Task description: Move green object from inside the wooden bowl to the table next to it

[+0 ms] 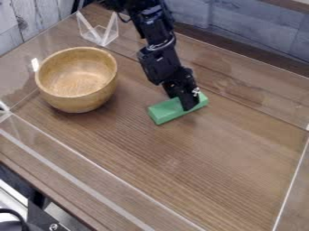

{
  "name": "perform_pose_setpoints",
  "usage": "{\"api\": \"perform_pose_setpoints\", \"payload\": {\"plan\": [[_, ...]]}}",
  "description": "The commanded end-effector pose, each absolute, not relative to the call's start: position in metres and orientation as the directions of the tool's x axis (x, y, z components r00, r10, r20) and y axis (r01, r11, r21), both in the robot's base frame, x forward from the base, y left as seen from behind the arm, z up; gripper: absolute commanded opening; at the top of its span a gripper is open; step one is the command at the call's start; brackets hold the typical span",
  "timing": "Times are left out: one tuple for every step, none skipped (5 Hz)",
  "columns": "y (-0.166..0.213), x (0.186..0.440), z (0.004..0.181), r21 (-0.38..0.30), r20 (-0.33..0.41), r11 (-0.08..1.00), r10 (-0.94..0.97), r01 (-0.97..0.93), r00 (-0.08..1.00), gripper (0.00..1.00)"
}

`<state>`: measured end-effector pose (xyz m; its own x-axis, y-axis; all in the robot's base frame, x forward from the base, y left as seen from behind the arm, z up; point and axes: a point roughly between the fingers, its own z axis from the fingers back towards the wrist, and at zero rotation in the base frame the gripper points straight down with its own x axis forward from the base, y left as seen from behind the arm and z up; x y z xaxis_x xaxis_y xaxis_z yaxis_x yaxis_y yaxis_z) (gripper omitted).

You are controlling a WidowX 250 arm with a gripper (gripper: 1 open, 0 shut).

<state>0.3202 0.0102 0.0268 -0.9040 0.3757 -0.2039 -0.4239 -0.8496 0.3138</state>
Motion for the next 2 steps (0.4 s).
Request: {"api": "perform_pose_setpoints", "payload": {"plan": [[0.017,0.328,0.064,0.268,-0.270,-0.883,0.314,-0.385,-0.910,0.00],[0.031,0.328,0.084,0.277,-0.277,-0.909,0.234,-0.311,-0.932,0.00]]}}
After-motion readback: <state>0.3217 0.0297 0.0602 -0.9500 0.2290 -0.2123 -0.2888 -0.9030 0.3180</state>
